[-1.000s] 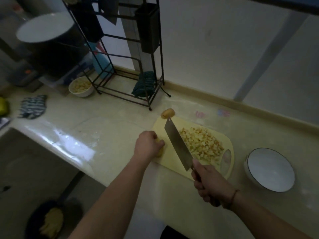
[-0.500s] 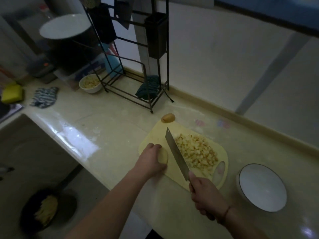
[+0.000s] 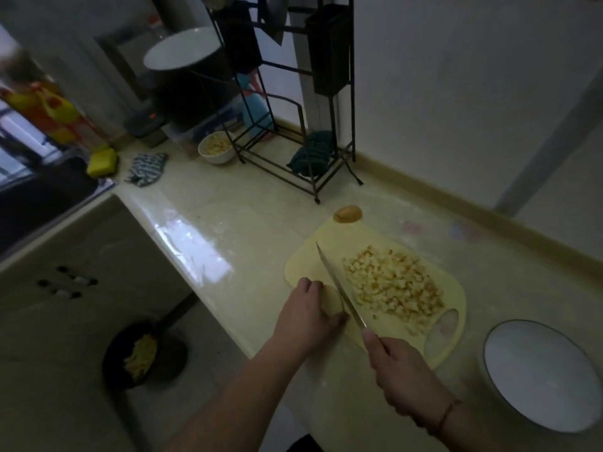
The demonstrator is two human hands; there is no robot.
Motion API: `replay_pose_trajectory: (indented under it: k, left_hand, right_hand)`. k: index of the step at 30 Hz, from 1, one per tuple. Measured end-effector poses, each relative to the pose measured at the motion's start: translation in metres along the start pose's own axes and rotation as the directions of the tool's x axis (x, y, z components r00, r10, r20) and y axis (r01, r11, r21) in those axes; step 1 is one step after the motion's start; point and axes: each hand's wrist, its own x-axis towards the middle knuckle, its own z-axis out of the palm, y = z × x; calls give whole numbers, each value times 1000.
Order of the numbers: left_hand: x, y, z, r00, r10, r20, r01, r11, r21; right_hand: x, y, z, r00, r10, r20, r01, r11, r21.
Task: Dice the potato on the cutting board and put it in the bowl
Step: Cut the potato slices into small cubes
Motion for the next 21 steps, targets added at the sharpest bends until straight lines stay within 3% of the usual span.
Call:
replay_pose_trajectory:
  k: [2,4,7,9,18,21]
  left_hand:
    - [-3,-9,2,977,194,-82,-188,979,79]
    - [-2,-19,6,894,425,-138,-413,904,108]
    - [3,-23,11,798,585,-145,-582,810,65]
    - [6,-23,12,778,611,-146,-611,790,50]
    - [11,-33,16,842,490,-225,-508,861,-24]
    - [15,-37,12,836,515,-187,-527,850,-12]
  right_hand:
    - [0,3,-5,1000,-8,2,8,1000,12]
    - [-1,5,-5,1000,-21,-5,21,1000,0]
    - [-4,4,-1,998,-50,-37,49,998,-29]
    - [-5,2,-1,996,-78,-50,75,995,-67]
    - [-1,-3,-2,989,-135,-59,130,987,-90]
    - [0,-6,-2,988,-142,-68,136,987,-84]
